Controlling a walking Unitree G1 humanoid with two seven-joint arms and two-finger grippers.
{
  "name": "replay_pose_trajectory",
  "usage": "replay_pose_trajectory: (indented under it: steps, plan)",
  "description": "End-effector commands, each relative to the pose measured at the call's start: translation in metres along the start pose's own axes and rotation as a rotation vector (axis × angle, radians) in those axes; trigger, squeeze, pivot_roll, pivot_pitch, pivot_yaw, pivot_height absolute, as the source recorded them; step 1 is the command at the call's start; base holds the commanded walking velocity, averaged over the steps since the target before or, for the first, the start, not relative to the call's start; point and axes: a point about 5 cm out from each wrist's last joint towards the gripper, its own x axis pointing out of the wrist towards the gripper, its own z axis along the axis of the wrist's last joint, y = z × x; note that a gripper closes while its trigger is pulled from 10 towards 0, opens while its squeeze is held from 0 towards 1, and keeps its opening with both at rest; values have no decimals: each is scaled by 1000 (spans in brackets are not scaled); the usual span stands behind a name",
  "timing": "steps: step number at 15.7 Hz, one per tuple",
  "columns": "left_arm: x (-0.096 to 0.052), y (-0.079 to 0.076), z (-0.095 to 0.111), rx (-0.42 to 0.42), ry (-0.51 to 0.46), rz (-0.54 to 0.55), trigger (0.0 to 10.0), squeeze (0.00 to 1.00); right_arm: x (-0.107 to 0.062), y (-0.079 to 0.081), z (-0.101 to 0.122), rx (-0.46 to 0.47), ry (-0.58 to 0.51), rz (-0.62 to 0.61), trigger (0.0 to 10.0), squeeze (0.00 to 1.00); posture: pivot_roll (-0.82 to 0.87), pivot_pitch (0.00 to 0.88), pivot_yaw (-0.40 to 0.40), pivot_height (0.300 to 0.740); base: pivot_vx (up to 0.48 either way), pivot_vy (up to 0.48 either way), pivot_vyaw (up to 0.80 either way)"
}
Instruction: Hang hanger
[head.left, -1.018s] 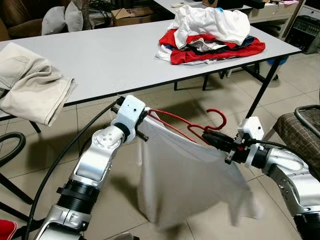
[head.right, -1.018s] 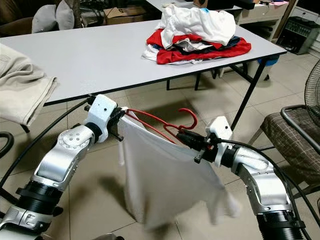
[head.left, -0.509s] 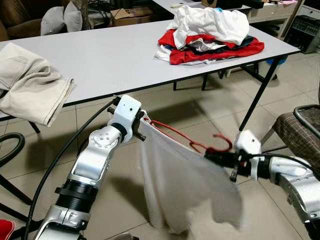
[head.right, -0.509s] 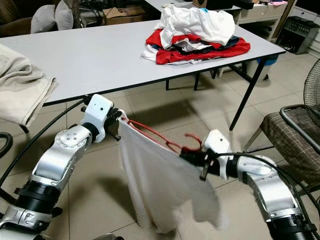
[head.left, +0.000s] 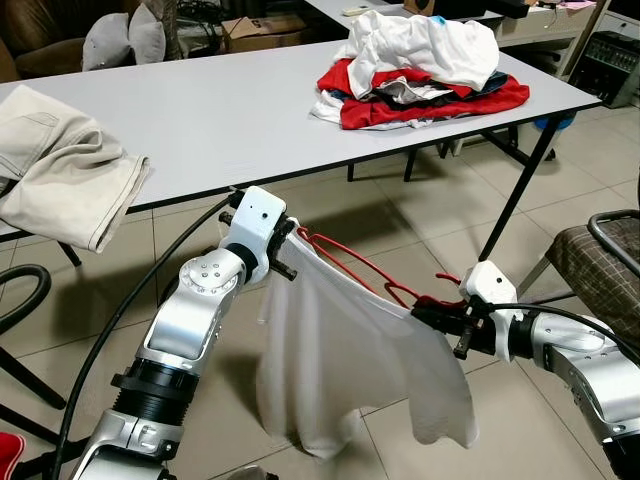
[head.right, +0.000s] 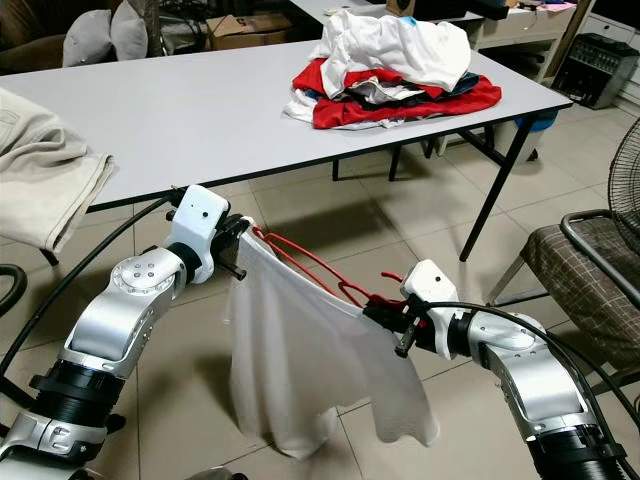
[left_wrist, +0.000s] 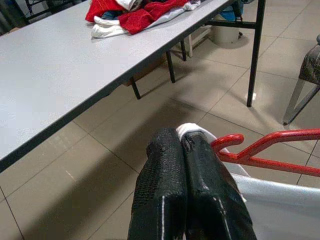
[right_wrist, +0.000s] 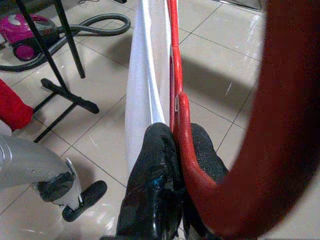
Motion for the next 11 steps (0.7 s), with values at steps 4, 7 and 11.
replay_pose_trajectory:
  steps: [4,7,11]
  plan:
    - [3,-2,20,30,-69,-16,0,0,2,-2,1,1,50,5,10000,0,-134,0,18,740,0,0,0]
    - [5,-5,27,54,-90,-32,0,0,4,-3,-4,22,110,4,10000,0,-133,0,16,740,0,0,0]
    - [6,-9,33,81,-111,-57,0,0,8,-3,-3,40,109,-2,10000,0,-130,0,17,740,0,0,0]
